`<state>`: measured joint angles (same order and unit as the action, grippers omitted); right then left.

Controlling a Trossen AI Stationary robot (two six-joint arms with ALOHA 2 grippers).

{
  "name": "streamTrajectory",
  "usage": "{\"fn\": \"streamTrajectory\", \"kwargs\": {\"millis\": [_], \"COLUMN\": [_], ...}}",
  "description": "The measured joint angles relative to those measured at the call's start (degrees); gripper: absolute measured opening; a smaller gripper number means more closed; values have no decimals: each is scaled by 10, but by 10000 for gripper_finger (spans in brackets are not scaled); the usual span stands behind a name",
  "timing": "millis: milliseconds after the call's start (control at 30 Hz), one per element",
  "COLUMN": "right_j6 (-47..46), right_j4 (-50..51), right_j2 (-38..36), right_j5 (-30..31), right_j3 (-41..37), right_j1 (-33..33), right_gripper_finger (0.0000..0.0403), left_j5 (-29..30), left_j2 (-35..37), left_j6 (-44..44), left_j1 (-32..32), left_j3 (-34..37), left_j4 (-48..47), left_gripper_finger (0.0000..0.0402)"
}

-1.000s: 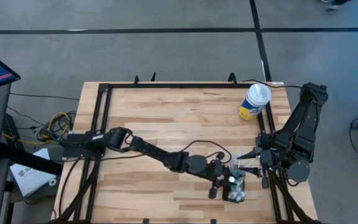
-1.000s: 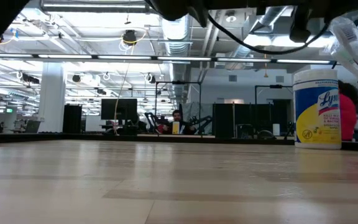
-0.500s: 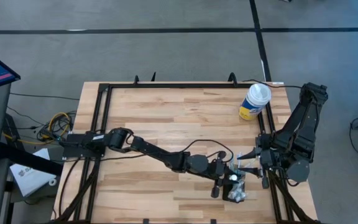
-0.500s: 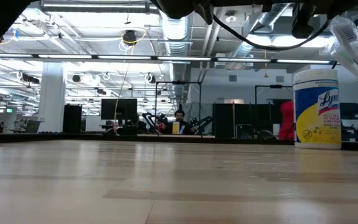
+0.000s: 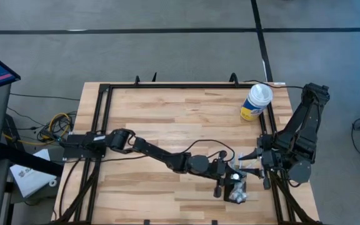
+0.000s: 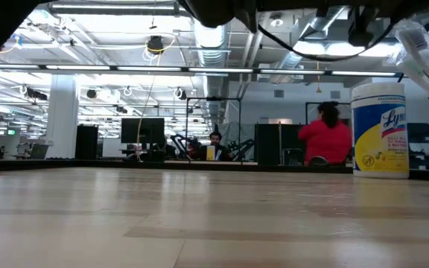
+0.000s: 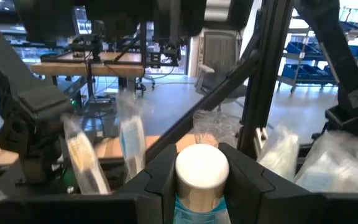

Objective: Pick & Place toothbrushing station
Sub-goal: Put the blue mouthwash into the black wire organizer

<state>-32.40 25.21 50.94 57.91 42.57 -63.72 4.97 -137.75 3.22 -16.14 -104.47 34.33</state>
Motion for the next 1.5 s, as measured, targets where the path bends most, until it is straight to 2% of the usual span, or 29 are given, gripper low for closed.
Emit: {"fn": "streamTrajectory", "kwargs": {"millis": [267, 700, 1233, 1500], "right_j6": [0, 0, 0, 0], "right_j4": [-2, -2, 0, 0], "right_j2": [0, 0, 0, 0], "right_j5": [1, 1, 0, 0], "right_j3": [0, 0, 0, 0], "right_j1": [0, 0, 0, 0], "right_gripper_finger": [171, 171, 171, 171], "left_j5": [-5, -9, -9, -56], "left_j2": [-49, -52, -52, -52], "left_j6": [2, 2, 0, -33], "left_j1": [0, -1, -2, -1], "left_j3": [-36, -40, -39, -39], "left_j4": [18, -25, -25, -26], "left_gripper_finger": [88, 88, 88, 88]}}
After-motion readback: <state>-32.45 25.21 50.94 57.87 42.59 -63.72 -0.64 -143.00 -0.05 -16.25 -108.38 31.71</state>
